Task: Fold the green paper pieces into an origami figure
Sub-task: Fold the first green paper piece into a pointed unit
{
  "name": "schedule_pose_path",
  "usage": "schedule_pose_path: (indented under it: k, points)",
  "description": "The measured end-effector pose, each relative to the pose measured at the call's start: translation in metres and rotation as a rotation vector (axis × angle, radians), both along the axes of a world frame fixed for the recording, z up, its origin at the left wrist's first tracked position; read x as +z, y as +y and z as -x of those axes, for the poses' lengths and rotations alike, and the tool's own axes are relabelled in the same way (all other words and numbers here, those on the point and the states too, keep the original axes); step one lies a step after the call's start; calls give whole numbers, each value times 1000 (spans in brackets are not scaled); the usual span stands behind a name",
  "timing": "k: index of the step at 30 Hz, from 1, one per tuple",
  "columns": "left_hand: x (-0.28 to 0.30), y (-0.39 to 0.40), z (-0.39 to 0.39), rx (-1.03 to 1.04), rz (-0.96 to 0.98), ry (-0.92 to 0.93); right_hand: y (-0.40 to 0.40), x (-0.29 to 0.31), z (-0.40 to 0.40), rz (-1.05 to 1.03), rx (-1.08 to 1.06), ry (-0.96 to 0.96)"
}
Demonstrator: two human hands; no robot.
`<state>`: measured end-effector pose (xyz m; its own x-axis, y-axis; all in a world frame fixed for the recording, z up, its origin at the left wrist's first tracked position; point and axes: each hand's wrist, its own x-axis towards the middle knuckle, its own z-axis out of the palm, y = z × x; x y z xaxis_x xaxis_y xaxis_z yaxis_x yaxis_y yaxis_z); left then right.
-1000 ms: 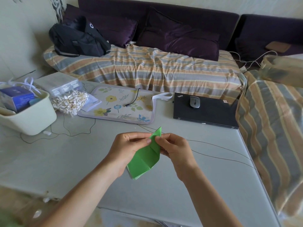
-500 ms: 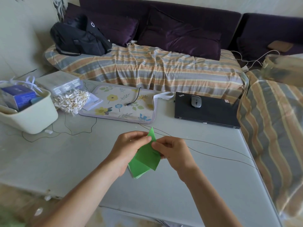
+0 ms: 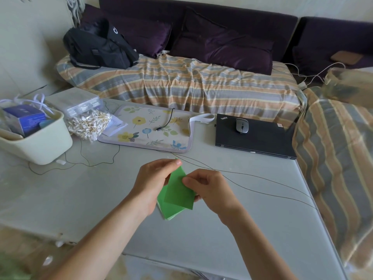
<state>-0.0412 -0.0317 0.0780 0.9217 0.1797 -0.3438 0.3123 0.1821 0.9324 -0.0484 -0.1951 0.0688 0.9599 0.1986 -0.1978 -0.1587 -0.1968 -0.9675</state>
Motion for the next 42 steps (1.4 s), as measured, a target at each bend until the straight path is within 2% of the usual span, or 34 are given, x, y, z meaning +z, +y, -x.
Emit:
schedule_pose_path:
  k: [5, 12, 17, 20, 26, 31, 42]
  points:
    - [-2, 4, -5, 68, 77, 10, -1, -2, -1, 7, -16, -4]
    - [-4, 1, -5, 75, 70, -12, -1, -3, -2, 38, -34, -6]
    - [-7, 2, -6, 30, -4, -6, -1, -4, -2, 32, -188, -10]
    - [-8, 4, -5, -90, -114, -17, -5, -6, -5, 103, -254, -27]
    - [-11, 7, -1, -212, -331, -81, -5, -9, -3, 263, -169, -112]
    - [-13, 8, 1, -248, -374, -94, -1, -10, -3, 271, -116, -130]
    - [-13, 10, 0, -161, -335, -64, -3, -7, -3, 291, -146, -138]
